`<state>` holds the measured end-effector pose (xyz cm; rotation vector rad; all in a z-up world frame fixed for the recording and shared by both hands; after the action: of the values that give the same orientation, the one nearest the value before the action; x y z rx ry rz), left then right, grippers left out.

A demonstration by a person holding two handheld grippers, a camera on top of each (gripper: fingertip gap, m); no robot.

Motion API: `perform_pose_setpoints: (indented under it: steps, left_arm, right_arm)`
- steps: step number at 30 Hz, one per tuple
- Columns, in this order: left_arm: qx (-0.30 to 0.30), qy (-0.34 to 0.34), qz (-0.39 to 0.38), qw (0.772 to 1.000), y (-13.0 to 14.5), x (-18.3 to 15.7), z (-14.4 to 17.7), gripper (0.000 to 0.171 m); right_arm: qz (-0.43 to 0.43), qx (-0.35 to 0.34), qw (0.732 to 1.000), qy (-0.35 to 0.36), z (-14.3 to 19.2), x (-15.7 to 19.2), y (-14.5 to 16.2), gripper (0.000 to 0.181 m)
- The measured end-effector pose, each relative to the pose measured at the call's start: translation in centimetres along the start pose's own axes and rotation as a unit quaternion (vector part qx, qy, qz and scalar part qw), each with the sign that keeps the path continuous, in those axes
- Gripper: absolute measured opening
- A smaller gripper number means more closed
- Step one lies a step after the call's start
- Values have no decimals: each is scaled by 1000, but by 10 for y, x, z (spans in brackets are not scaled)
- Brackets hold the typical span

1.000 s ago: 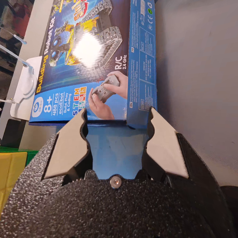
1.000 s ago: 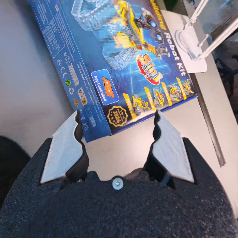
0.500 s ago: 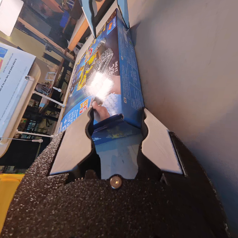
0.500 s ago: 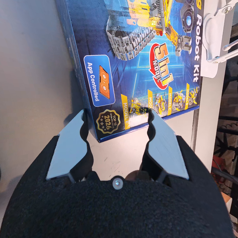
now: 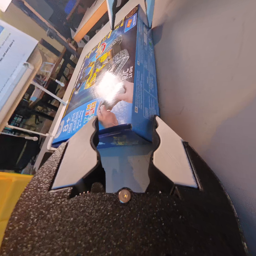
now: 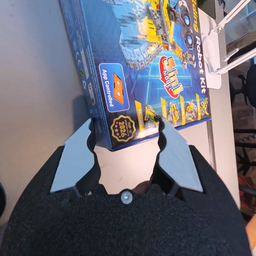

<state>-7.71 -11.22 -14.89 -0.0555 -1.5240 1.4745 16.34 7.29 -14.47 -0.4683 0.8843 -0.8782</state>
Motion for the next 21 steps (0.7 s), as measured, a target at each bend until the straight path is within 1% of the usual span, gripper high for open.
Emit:
perform_pose_setpoints:
  steps: [1,4,6,7,10,12,13,14,15,17,19,21]
  left_arm:
    - [9,-12,21,1000,1,2,3,85]
    - [44,-45,106,992,9,5,12,100]
    - [57,-55,170,982,13,3,13,101]
    - [68,-57,188,978,15,3,13,103]
    - [95,-37,264,959,20,0,7,103]
    - [109,-16,304,946,26,-2,2,102]
    - [112,0,321,941,27,-5,-2,96]
    - [123,-1,321,939,31,-4,-4,94]
    - [135,-4,306,942,34,-2,-6,90]
    - [165,-11,255,953,39,0,-8,79]
    - [185,-16,234,954,39,3,-10,72]
    - [195,-22,209,958,39,6,-10,66]
  right_arm:
    - [-15,-5,1000,2,1,0,0,95]
    - [-57,-25,998,22,6,-1,5,106]
    - [-81,-33,995,38,9,-4,11,115]
    - [-94,-33,994,43,10,-5,15,120]
    - [-159,-35,986,22,8,-6,29,131]
    - [-203,-39,978,-11,1,-6,36,129]
    - [-221,-45,974,-35,-3,-4,37,121]
    - [-233,-59,969,-59,-8,-1,35,107]
    - [-235,-58,968,-59,-12,-2,36,105]
    - [-213,-54,974,-49,-14,-5,39,96]
    - [-188,-39,981,-37,-15,-7,41,88]
    - [-186,-36,982,-29,-14,-6,41,86]
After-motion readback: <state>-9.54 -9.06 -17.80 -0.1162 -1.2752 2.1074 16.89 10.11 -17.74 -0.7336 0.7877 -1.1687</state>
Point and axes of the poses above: each gripper's, where its closed fingertips meet, z back along the fingers, y out of its underside, x = y × z across the jaws, the point moved 4 cm from there along z, back along the fingers, and after that the axes turned 15 degrees about -x, right-handed, at the moved point
